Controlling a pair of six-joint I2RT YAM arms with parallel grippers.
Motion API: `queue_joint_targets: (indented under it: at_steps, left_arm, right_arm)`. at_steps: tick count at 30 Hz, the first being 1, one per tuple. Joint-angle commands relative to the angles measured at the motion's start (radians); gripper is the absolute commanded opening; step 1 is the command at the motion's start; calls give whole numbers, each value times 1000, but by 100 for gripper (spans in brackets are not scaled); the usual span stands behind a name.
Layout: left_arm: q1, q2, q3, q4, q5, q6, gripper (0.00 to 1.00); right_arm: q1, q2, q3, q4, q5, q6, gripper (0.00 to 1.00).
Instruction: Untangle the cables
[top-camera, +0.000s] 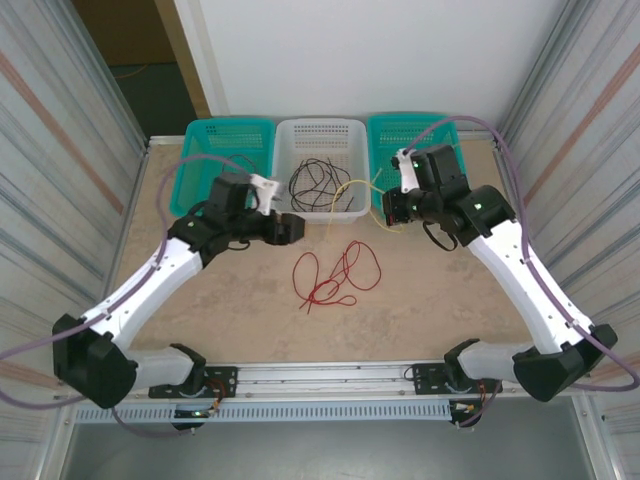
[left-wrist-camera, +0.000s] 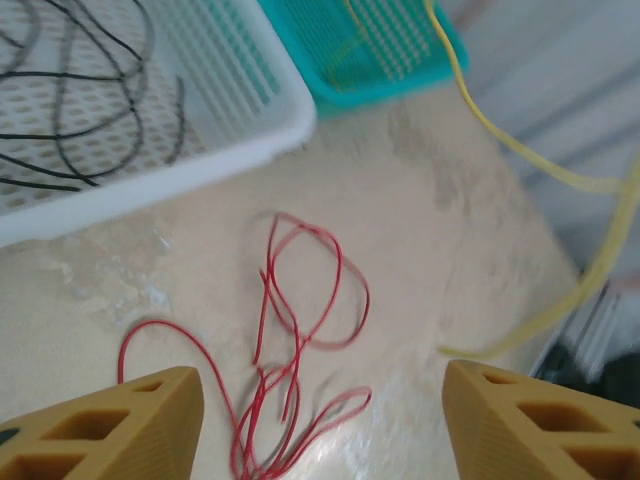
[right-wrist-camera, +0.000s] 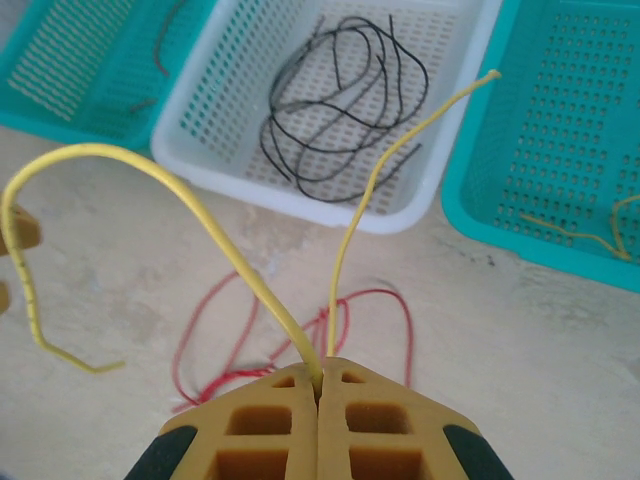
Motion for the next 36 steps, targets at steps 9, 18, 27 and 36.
queue_joint_targets:
  at_steps: [9,18,27,36]
  left_arm:
    - [7,-10,-145,554,125,-548,76]
    - [-51,65,-106,625,107,-600,78]
    - [-54,121,-119,681,119,-668,44]
    - [-54,131,-111,718,125,-685,43]
  right_arm:
    - [-93,-73,-108,279,-419,220,0]
    - [-76,-59,-140,390,-541,297,0]
    - [-45,-51,-148,425,-535,313,0]
    - [-15,-36,-143,421,-510,303,0]
